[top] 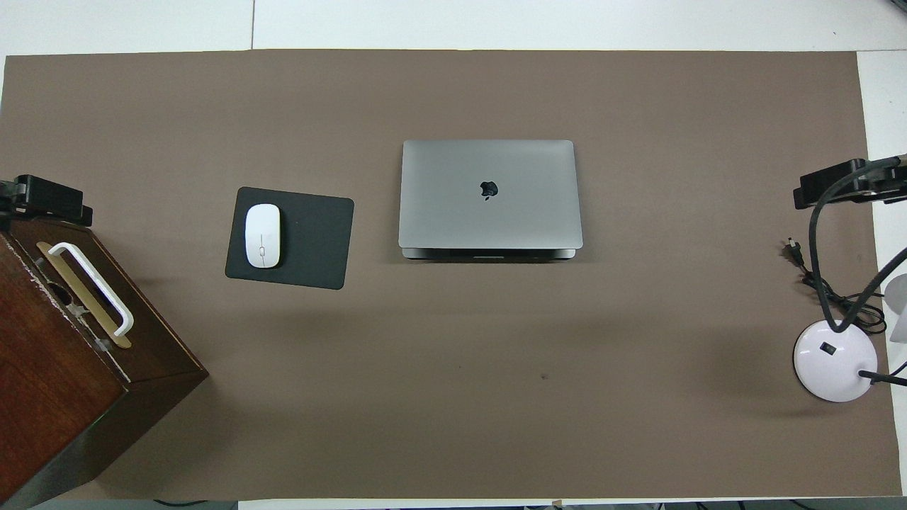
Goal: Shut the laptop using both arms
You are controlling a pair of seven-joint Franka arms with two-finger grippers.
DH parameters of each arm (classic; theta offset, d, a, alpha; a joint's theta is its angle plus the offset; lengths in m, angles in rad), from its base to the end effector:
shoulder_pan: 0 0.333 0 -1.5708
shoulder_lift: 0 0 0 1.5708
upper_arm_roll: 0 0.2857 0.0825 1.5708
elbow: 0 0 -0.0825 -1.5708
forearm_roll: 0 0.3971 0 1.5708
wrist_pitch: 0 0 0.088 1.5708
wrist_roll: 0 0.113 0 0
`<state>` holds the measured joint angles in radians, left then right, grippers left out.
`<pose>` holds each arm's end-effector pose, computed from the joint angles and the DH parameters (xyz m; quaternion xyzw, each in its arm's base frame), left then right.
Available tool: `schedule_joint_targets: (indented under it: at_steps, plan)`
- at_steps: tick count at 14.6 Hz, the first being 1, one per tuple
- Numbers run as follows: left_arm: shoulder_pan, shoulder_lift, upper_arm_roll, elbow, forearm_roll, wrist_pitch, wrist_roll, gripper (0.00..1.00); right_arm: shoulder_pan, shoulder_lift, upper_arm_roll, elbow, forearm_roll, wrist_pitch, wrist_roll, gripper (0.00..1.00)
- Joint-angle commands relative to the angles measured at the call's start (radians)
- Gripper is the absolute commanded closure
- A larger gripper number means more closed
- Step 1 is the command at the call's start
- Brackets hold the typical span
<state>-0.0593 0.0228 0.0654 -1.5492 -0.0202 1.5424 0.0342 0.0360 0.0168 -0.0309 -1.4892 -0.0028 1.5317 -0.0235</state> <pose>0.5708 0.0008 0.5833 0.9997 -0.0142 -0.0146 0.0096 0.5691 0.0027 0.6146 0.9998 0.0142 0.0128 0.0018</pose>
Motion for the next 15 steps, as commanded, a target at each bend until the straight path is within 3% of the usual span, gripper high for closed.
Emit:
schedule_joint_targets:
  at_steps: [1,15]
  plan:
    - [0.010,-0.003,-0.006,0.008,0.009,-0.011,-0.011,0.00,0.008,-0.021,-0.007,-0.023,-0.013,-0.004,-0.016,0.00]
    - [0.024,-0.009,-0.018,0.006,0.008,-0.008,-0.010,0.00,0.008,-0.020,-0.006,-0.023,-0.013,-0.004,-0.018,0.00]
